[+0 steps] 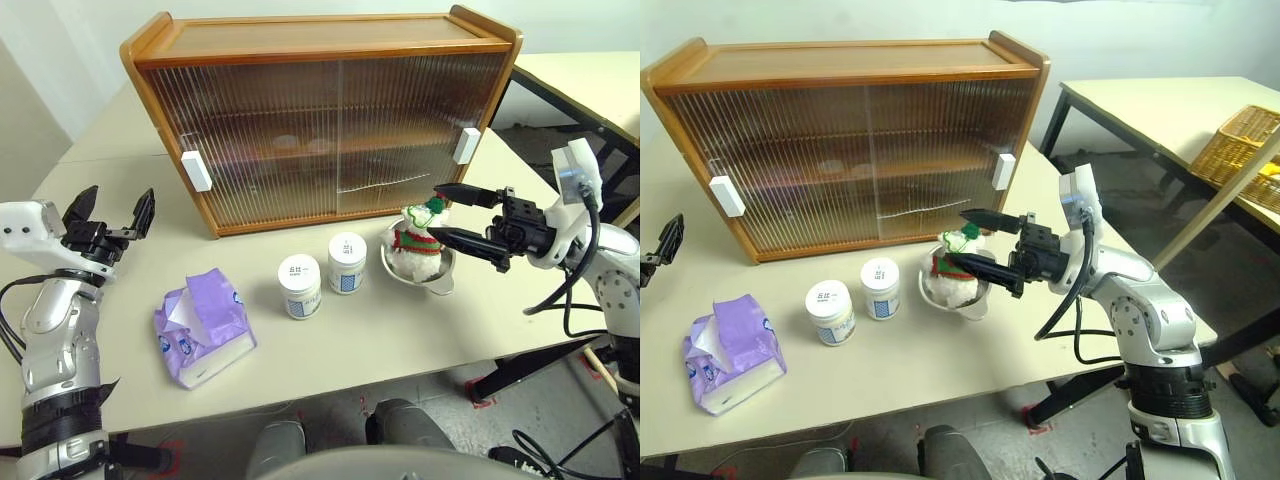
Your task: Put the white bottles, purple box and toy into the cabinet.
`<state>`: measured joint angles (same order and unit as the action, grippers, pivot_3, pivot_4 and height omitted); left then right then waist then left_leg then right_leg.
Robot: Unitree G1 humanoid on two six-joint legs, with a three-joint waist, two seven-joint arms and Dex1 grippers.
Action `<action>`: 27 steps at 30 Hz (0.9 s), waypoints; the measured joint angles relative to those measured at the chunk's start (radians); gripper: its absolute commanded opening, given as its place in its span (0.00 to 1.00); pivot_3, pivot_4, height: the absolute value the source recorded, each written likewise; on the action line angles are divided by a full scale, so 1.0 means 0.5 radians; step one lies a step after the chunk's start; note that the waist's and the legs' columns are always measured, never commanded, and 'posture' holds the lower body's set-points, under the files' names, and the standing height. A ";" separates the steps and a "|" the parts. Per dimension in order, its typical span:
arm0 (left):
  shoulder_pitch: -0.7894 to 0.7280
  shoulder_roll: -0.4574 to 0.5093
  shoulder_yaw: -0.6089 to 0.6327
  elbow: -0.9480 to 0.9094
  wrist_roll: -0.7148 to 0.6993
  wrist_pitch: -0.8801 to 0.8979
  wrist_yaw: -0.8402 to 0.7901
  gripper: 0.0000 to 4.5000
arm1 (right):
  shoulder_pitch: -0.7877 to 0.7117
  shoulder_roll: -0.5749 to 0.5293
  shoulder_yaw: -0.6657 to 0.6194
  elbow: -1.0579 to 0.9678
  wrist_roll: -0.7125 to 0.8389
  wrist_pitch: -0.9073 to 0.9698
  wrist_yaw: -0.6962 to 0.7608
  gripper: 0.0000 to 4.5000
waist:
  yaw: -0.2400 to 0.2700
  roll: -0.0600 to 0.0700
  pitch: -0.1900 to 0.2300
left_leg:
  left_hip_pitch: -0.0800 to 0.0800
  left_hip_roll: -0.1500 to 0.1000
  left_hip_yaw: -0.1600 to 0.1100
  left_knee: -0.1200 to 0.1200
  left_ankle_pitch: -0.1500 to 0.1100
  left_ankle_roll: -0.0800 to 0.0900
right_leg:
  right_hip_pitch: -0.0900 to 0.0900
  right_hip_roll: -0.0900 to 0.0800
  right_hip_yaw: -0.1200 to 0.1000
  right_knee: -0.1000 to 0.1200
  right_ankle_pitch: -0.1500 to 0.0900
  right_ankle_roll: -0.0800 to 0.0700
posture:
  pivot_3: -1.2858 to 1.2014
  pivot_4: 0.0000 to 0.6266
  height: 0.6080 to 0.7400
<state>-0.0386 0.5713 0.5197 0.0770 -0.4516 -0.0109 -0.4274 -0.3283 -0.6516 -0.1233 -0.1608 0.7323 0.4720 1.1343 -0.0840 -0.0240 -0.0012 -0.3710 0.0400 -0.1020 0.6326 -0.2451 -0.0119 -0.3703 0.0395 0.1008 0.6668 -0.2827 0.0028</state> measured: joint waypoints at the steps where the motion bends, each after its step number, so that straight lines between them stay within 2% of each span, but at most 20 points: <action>1: 0.026 0.000 -0.001 -0.040 -0.032 0.036 -0.027 0.91 | -0.011 0.010 0.013 0.011 -0.006 -0.012 0.005 1.00 | 0.010 0.000 0.000 | 0.000 0.000 0.000 0.000 0.000 0.000 | 0.000 0.000 0.000 0.000 0.001 -0.002 | 0.49 0.00 1.00; 4: 0.080 0.000 -0.003 -0.139 -0.130 0.145 -0.120 0.70 | -0.018 0.035 0.057 0.040 -0.042 -0.036 0.033 1.00 | 0.036 -0.002 -0.001 | 0.010 0.000 0.000 0.000 0.000 0.000 | -0.001 0.000 0.000 0.002 0.009 -0.018 | 0.49 0.00 1.00; 12: 0.051 0.043 -0.002 -0.139 -0.257 0.281 -0.323 0.05 | -0.036 0.045 0.058 0.070 -0.063 -0.063 0.055 1.00 | 0.084 -0.003 -0.002 | 0.010 0.002 0.000 0.003 0.000 -0.001 | -0.002 0.000 0.000 0.003 0.014 -0.026 | 0.49 0.00 1.00; 13: 0.030 0.059 -0.004 -0.132 -0.257 0.285 -0.342 0.01 | -0.036 0.047 0.058 0.070 -0.063 -0.063 0.055 1.00 | 0.086 -0.003 -0.002 | 0.010 0.002 0.000 0.003 0.000 -0.001 | -0.002 0.000 0.000 0.003 0.014 -0.026 | 0.48 0.00 1.00; 27: -0.146 0.063 -0.171 0.044 -0.257 0.363 -0.646 0.01 | 0.030 0.071 0.058 0.016 -0.066 -0.068 0.022 1.00 | 0.083 -0.003 -0.003 | 0.008 0.002 0.002 0.005 -0.001 -0.001 | -0.005 0.000 0.003 0.003 0.017 -0.032 | 0.47 0.00 1.00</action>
<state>-0.1115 0.6027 0.4342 0.0991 -0.5801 0.1706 -0.7502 -0.3132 -0.6161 -0.0942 -0.1526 0.6994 0.4382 1.1455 -0.0426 -0.0256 -0.0027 -0.3668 0.0409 -0.1011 0.6349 -0.2455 -0.0125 -0.3726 0.0397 0.1020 0.6682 -0.2742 -0.0131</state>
